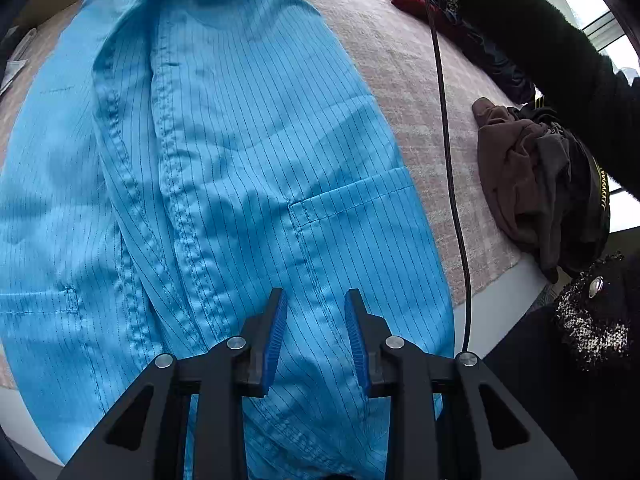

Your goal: Fold clothes

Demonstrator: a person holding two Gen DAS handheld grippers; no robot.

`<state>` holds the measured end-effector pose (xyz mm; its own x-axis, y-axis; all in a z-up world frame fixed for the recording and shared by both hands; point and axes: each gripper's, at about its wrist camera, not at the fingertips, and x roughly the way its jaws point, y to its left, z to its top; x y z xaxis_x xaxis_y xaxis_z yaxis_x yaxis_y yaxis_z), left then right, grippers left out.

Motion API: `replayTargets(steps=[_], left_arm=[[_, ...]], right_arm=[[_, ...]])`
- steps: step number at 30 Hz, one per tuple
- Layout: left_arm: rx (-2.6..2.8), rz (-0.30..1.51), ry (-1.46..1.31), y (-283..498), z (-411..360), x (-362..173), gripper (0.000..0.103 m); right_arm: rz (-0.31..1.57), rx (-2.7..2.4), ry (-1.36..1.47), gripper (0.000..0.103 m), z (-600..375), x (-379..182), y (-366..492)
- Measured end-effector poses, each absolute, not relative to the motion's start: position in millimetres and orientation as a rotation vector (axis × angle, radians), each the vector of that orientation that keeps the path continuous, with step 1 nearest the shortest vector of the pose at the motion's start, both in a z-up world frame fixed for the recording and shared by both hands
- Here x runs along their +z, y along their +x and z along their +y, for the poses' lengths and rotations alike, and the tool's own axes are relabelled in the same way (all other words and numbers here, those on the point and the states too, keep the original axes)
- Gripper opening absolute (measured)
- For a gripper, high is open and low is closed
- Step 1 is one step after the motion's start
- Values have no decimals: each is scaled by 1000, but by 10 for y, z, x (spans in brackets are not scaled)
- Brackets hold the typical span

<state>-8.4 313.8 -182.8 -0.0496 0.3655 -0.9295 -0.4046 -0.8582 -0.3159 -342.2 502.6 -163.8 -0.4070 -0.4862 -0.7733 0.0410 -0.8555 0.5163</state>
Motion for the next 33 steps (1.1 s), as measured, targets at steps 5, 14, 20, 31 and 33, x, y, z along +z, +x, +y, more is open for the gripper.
replayTargets(steps=[5, 14, 20, 31, 33], left_arm=[[1951, 51, -1705, -77, 3154, -1812, 32], [1950, 36, -1709, -129, 3128, -1835, 34], [1970, 41, -1703, -100, 3095, -1829, 35], [2024, 132, -1693, -41, 3227, -1729, 44], [2083, 73, -1664, -80, 3089, -1614, 44]], right_arm=[[-344, -2420, 1558, 10, 4825, -1613, -3540], [-61, -2321, 1436, 18, 4405, -1333, -3001], [9, -1911, 1435, 18, 3825, -1457, -2345], [62, -1932, 1563, 18, 3598, -1752, -2403], [56, -1921, 1561, 30, 3640, -1711, -2375]])
